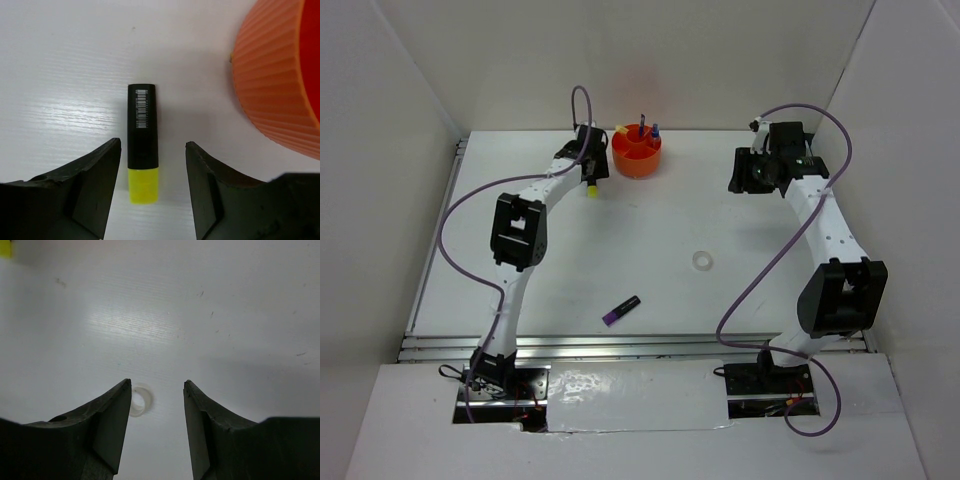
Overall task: Sort the stationery into containers
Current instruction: Grab a piece of stationery with the left arm
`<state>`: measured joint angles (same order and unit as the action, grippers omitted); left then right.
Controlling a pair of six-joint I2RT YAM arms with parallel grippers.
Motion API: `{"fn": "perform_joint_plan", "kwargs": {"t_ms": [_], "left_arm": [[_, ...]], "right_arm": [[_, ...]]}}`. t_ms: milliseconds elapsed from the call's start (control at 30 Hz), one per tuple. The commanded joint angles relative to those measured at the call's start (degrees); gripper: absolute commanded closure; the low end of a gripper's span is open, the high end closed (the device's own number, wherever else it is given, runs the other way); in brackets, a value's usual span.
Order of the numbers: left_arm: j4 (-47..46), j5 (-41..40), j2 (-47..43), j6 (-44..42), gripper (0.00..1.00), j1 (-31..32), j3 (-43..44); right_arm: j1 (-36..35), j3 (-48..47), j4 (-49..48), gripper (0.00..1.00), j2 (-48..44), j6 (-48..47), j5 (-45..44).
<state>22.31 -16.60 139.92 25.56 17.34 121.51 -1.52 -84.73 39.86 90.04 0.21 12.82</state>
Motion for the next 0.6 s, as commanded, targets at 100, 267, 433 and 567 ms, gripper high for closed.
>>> {"fn": "perform_joint_plan", "kwargs": {"t_ms": [100,267,433,567], "left_arm": [[-1.7,-1.4,3.8,1.5,0.32,-1.6,2.6],[-2.4,-0.3,5.8,0.0,0.33,-1.8,4.2],[-2.7,1.0,6.9,0.5,0.41,-1.9,4.3],[-1.2,4.9,4.3,2.9,0.63,-2.5,1.5]], "right_arm": [[-0.5,0.2,-1.4,0.46,-1.4,-1.3,-0.3],[-1.3,0.5,-2.0,0.43,-2.1,-2.7,0.0],[-3.4,1.2,-2.7,0.32,-3.6,-5.9,0.5],[-5.9,2.3,-3.7,0.26,-5.1,-10.2,2.2]]}}
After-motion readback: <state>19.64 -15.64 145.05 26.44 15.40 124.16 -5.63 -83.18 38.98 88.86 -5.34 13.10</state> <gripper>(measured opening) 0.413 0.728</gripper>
